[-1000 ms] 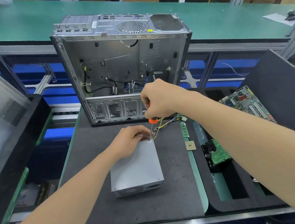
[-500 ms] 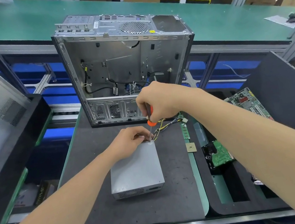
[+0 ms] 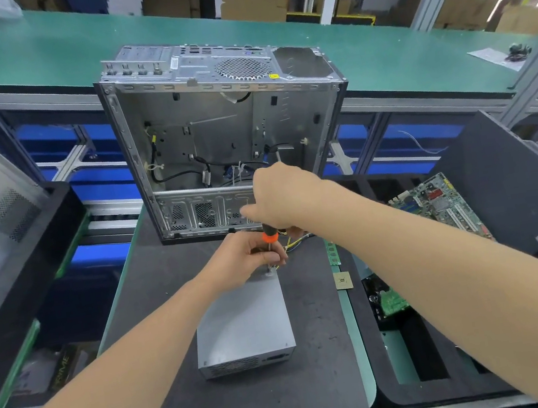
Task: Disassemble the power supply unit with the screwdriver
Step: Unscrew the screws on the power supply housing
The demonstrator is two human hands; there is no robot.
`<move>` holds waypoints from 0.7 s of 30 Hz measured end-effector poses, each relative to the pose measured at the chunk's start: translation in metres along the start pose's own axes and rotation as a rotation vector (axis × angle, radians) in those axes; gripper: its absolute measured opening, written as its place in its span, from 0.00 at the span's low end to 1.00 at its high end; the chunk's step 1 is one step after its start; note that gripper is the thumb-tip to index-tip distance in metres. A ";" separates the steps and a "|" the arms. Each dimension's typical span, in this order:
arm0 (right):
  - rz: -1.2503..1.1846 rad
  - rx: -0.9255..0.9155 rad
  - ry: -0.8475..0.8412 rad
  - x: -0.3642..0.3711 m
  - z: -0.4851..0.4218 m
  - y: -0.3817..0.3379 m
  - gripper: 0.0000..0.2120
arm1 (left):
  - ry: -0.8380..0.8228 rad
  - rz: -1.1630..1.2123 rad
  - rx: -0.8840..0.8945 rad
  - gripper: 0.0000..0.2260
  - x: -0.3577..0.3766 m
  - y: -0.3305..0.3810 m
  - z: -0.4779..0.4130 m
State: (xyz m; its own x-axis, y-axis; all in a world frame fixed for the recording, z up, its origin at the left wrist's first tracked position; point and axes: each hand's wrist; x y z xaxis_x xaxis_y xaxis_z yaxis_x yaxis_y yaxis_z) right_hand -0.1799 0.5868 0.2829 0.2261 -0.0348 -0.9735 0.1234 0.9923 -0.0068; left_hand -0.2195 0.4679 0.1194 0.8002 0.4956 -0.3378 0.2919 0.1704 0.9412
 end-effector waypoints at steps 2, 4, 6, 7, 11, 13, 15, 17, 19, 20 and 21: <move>0.009 -0.049 -0.059 -0.003 -0.003 0.001 0.19 | -0.015 -0.014 -0.004 0.10 -0.002 0.000 0.000; 0.038 -0.094 -0.093 -0.009 -0.004 0.006 0.18 | -0.022 -0.016 -0.003 0.10 -0.003 0.002 0.000; 0.074 -0.158 -0.130 -0.013 -0.005 0.013 0.18 | -0.031 -0.003 -0.002 0.09 -0.003 0.003 0.000; 0.098 -0.197 -0.152 -0.014 -0.005 0.017 0.18 | -0.036 0.003 -0.002 0.09 -0.003 0.004 -0.001; 0.196 -0.379 -0.205 -0.021 -0.003 0.027 0.14 | -0.050 -0.005 -0.003 0.08 -0.003 0.007 -0.004; 0.242 -0.487 -0.221 -0.024 -0.002 0.029 0.12 | -0.066 -0.028 -0.002 0.08 -0.005 0.008 -0.005; 0.268 -0.590 -0.235 -0.027 -0.002 0.028 0.11 | -0.093 -0.056 -0.005 0.09 -0.007 0.008 -0.005; 0.309 -0.677 -0.248 -0.030 -0.002 0.027 0.09 | -0.117 -0.055 -0.013 0.10 -0.008 0.008 -0.005; 0.371 -0.769 -0.241 -0.030 -0.003 0.026 0.05 | -0.124 -0.067 -0.014 0.10 -0.008 0.006 -0.004; 0.390 -0.804 -0.230 -0.030 -0.003 0.026 0.05 | -0.124 -0.067 -0.015 0.10 -0.007 0.005 -0.003; 0.392 -0.817 -0.221 -0.029 -0.002 0.026 0.05 | -0.121 -0.059 -0.014 0.09 -0.006 0.005 -0.002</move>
State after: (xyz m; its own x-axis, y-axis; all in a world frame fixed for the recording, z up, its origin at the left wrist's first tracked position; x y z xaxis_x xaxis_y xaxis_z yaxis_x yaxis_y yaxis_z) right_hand -0.1857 0.6139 0.3107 0.2968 0.3819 -0.8752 -0.6999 0.7106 0.0728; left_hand -0.2245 0.4676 0.1261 0.8396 0.3777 -0.3903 0.3335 0.2088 0.9194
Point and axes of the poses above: each hand's wrist, its own z-axis away from the middle knuckle, its own x-axis out of the palm, y = z × x, and after that the axes turned 6 degrees about -y, right-handed
